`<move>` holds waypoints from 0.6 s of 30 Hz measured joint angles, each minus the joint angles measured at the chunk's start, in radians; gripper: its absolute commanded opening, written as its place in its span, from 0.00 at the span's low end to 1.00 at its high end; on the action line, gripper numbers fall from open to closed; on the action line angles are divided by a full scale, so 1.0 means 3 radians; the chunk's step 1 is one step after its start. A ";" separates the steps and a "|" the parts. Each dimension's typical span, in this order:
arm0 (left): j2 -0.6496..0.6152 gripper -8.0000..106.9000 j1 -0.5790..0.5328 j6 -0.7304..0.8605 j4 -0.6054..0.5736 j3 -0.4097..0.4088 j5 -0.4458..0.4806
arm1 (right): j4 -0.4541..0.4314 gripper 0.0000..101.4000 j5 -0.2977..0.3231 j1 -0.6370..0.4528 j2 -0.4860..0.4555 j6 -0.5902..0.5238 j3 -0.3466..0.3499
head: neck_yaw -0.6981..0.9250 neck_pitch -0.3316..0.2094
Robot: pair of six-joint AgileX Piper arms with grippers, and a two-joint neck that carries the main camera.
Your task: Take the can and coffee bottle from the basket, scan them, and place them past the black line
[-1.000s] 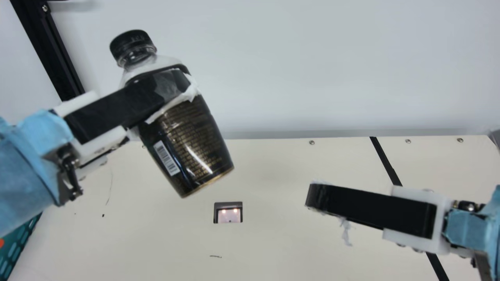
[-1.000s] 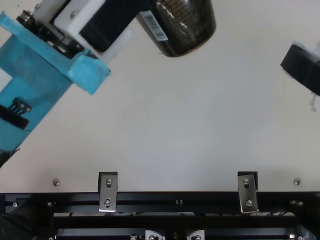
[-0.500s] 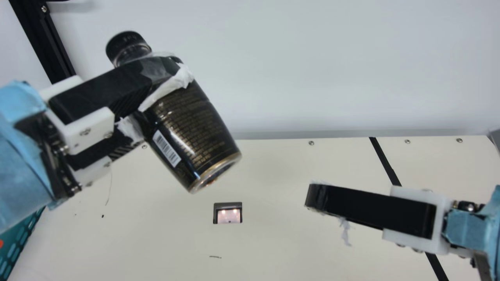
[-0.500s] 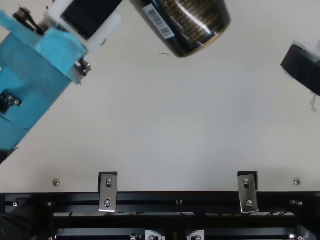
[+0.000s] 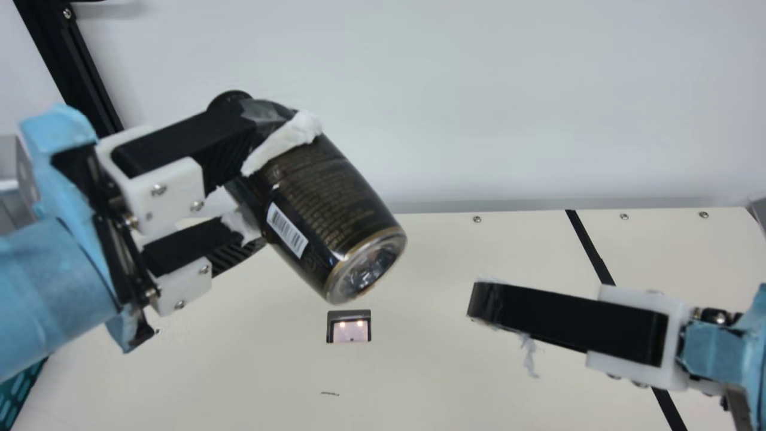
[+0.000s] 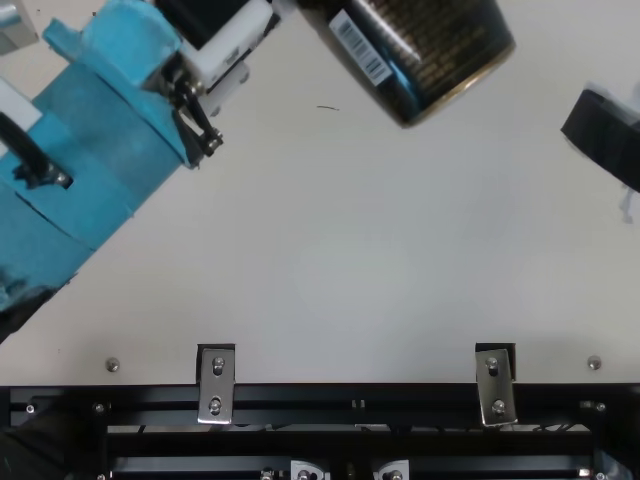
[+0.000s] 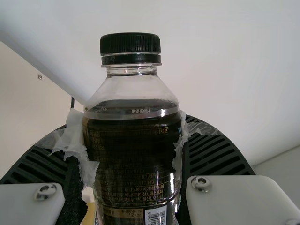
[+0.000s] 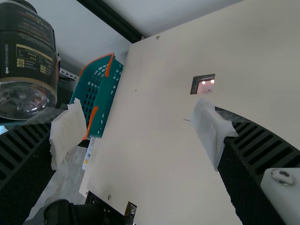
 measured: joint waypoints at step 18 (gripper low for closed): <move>0.0161 0.16 0.0109 -0.0837 0.0769 -0.0001 0.0202 | -0.0001 1.00 0.0000 0.0000 0.0000 0.0000 0.0000 | -0.0017 0.0000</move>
